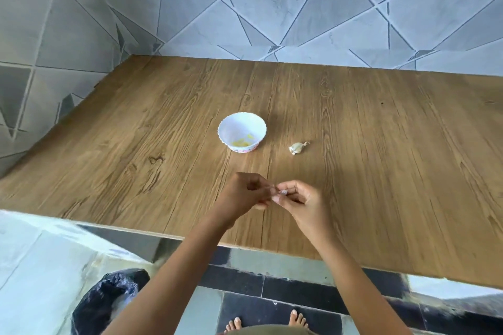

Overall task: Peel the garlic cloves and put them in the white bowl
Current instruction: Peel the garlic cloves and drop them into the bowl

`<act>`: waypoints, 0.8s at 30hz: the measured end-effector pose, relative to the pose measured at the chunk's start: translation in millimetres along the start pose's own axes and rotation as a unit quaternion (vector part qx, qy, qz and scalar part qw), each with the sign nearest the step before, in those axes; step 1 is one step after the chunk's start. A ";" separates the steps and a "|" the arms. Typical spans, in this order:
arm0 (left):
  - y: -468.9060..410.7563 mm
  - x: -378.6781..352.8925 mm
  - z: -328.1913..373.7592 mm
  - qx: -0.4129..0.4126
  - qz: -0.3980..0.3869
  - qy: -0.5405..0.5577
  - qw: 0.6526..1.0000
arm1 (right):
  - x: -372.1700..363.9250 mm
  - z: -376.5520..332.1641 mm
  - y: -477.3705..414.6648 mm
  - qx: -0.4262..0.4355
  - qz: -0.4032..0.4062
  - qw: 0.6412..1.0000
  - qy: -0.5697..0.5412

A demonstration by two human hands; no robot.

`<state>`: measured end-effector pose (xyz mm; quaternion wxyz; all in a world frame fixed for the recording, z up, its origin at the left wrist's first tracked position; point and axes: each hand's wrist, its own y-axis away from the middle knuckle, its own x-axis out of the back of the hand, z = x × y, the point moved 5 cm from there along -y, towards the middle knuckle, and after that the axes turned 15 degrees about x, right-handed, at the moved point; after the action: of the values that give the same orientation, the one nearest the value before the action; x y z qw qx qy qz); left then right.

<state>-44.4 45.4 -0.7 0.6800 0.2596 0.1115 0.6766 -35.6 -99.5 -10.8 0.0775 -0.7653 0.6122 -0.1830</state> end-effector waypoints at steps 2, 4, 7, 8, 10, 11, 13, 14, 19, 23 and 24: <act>0.5 6.6 -5.1 0.022 -0.034 0.023 0.999 | -3.8 -1.1 6.1 0.005 0.006 1.000 0.015; -0.8 12.8 -8.7 0.029 -0.055 0.030 0.998 | -3.9 -0.5 12.2 0.007 0.015 0.999 0.046; -5.0 19.7 -8.6 0.022 -0.057 -0.002 0.998 | -4.3 -1.5 16.6 0.022 0.009 0.990 0.143; -6.8 20.4 -7.5 0.017 -0.054 -0.024 0.998 | -6.1 -2.9 17.7 0.035 -0.003 0.983 0.180; -10.0 19.0 -4.4 0.007 -0.045 -0.068 0.997 | -9.2 -5.9 18.9 0.065 -0.023 0.966 0.247; -11.2 17.7 -3.4 0.004 -0.044 -0.086 0.995 | -9.4 -6.6 19.0 0.071 -0.027 0.956 0.285; -12.5 15.1 -1.6 0.000 -0.045 -0.115 0.992 | -9.4 -4.5 19.6 0.063 -0.044 0.923 0.378; -13.9 14.4 -0.8 -0.002 -0.045 -0.126 0.991 | -9.6 -2.7 20.7 0.053 -0.069 0.906 0.415; -19.8 9.8 5.1 0.005 -0.044 -0.157 0.987 | -6.9 11.2 27.7 0.047 -0.134 0.870 0.472; -26.4 7.3 8.5 0.033 -0.045 -0.201 0.978 | -6.0 16.2 31.8 0.051 -0.133 0.858 0.494; -27.6 7.6 9.9 0.036 -0.044 -0.213 0.975 | -6.0 15.9 31.6 0.054 -0.124 0.858 0.496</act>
<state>-15.2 52.2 -4.7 0.7071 0.4170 0.0001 0.5710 -59.5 -102.9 -37.4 -0.2189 -0.6373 0.4586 -0.5793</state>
